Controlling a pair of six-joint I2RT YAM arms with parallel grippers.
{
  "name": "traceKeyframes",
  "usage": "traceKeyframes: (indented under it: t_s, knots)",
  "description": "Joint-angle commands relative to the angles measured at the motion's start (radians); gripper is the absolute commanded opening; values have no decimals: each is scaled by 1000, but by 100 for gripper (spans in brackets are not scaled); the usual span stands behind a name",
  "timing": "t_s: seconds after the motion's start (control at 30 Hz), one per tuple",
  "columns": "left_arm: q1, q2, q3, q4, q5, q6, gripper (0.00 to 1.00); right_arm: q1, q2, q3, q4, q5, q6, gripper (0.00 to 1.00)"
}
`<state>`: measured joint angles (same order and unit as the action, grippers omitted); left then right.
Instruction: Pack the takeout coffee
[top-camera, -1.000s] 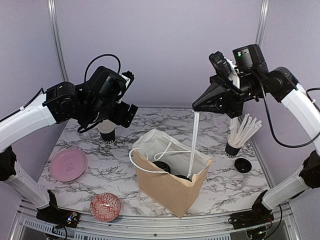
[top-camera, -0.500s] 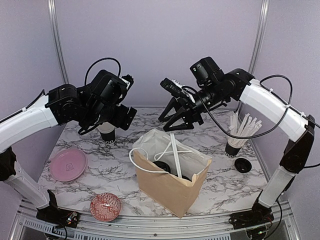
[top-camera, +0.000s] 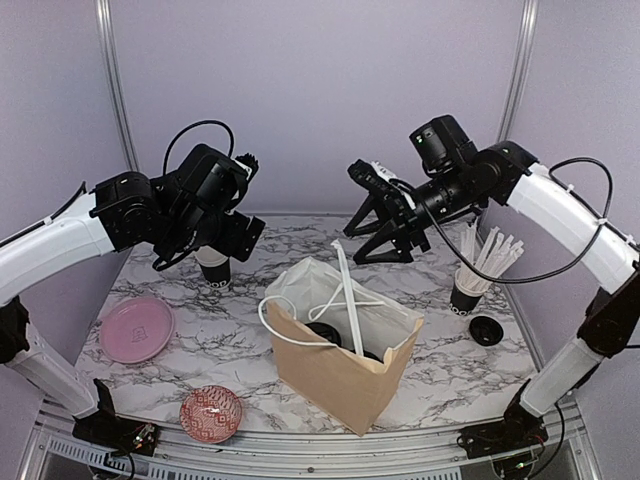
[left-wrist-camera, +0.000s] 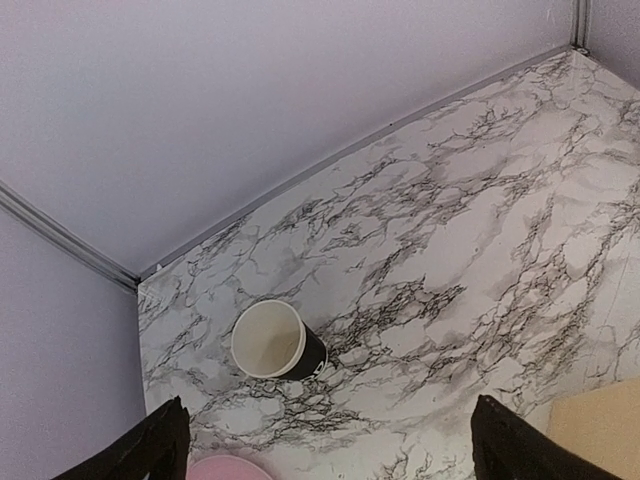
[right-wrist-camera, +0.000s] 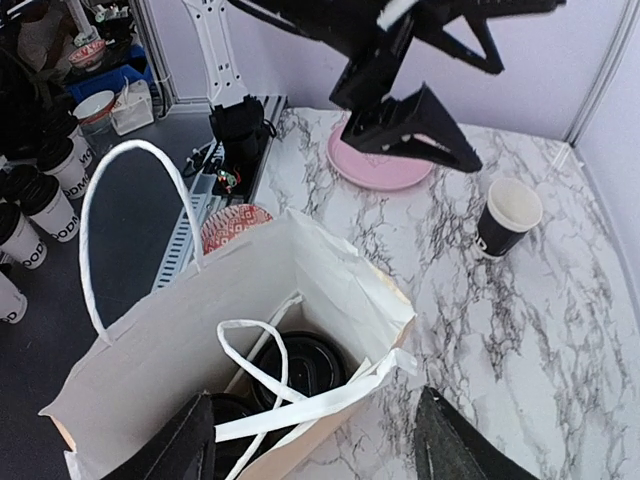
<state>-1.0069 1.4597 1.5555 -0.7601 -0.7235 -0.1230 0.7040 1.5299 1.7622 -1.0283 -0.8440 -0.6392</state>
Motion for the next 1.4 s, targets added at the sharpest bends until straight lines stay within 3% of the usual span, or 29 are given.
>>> traceKeyframes:
  t_s: [0.0,0.1,0.33,0.47,0.67,0.77,0.9,1.03,1.07,1.1,1.13,1.27,1.37]
  knots:
    - [5,10,-3,13,8,4,99,25,62,-6,-39,20,-10,66]
    - [5,4,-10,12,11,-3,99,55,86,8,-40,24,-12,61]
    - [5,-15,-29,13,24,-21,99,153,102,53,-99,-13,-43,39]
    - [5,-9,-32,13,28,-22,99,208,106,51,-93,3,-39,20]
    - [4,7,-23,14,41,-22,99,241,178,102,-82,25,-15,19]
    - [5,8,-21,14,43,-21,99,241,215,173,-105,45,-7,30]
    - [7,-20,-31,13,14,-26,99,198,149,192,-76,128,-9,46]
    - [17,-64,-51,16,-66,-55,99,5,34,90,83,164,63,64]
    - [26,-75,-56,22,-80,-65,99,-44,5,54,130,173,86,72]
    - [37,-86,-61,27,-92,-76,99,-98,-29,13,191,192,118,88]
    - [48,-100,-67,34,-107,-92,99,-149,-65,-37,258,240,155,97]
    - [112,-179,-142,129,-153,-159,99,-346,-170,-199,494,354,291,99]
    - [155,-259,-234,254,-129,-124,99,-382,-199,-276,628,591,399,99]
